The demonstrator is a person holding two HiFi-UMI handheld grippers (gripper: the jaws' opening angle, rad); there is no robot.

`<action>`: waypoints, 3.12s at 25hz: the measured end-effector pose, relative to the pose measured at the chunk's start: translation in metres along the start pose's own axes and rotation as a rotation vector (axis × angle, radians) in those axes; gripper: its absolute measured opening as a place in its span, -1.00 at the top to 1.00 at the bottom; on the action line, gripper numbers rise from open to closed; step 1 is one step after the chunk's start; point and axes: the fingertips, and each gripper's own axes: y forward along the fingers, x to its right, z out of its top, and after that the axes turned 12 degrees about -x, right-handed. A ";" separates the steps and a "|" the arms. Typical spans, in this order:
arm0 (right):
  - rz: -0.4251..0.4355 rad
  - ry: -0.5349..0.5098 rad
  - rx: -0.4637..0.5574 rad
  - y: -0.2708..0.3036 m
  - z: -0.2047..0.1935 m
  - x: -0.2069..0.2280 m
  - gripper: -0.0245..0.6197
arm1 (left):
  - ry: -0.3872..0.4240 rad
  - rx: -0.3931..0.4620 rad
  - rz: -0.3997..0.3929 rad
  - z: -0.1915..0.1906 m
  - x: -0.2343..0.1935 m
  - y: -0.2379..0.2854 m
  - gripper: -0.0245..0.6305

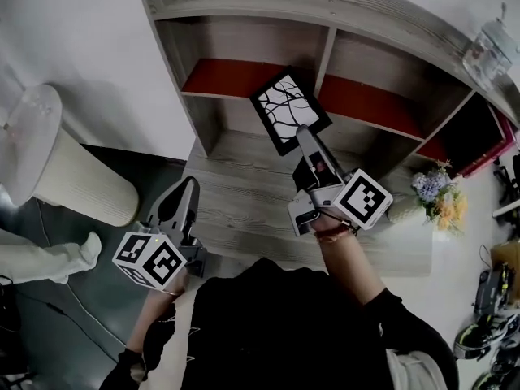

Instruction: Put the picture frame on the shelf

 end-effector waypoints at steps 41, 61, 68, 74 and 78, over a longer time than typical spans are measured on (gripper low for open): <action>-0.191 0.353 0.353 0.034 -0.019 0.029 0.69 | -0.057 0.018 -0.050 0.013 -0.064 -0.025 0.89; -0.189 0.499 0.447 0.043 -0.022 0.050 0.69 | -0.049 0.015 -0.024 0.015 -0.076 -0.018 0.89; -0.174 0.523 0.464 0.044 -0.012 0.054 0.69 | -0.042 0.012 -0.023 0.017 -0.075 -0.013 0.89; -0.169 0.530 0.462 0.048 -0.006 0.055 0.69 | -0.045 0.015 -0.021 0.021 -0.071 -0.009 0.89; -0.172 0.529 0.458 0.048 -0.007 0.059 0.69 | -0.048 0.022 -0.012 0.018 -0.072 -0.011 0.89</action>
